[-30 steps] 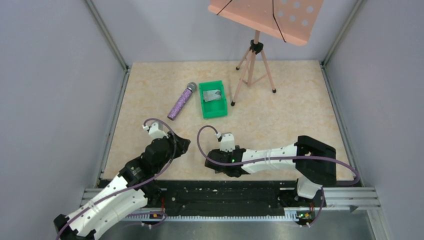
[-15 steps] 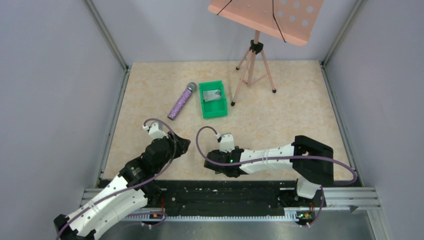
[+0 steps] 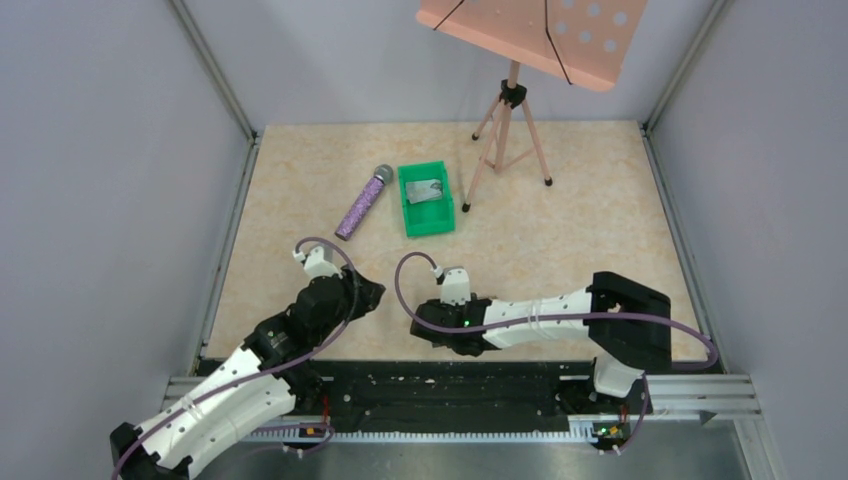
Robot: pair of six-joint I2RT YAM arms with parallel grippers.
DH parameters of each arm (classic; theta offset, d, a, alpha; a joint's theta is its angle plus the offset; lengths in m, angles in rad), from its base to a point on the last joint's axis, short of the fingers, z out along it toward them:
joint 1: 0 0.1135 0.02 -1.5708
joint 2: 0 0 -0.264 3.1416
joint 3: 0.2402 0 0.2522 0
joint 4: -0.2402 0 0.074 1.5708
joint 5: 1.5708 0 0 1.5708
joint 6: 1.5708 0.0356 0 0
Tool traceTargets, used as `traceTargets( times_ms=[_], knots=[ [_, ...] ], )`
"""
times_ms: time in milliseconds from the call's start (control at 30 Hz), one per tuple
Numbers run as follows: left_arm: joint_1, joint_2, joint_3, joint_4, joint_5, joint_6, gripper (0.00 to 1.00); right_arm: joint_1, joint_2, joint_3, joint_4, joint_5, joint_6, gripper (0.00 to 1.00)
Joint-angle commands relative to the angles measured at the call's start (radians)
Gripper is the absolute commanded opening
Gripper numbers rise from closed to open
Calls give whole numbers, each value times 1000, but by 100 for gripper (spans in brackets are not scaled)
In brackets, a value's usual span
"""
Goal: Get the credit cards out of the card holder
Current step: Remove the credit card from the card holder.
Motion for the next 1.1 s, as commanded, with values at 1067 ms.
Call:
traceTargets(
  times_ms=[1067],
  knots=[
    [2,109,28,111,65,-2,45,-5,-152,-55,49,-7,-11,65]
  ],
)
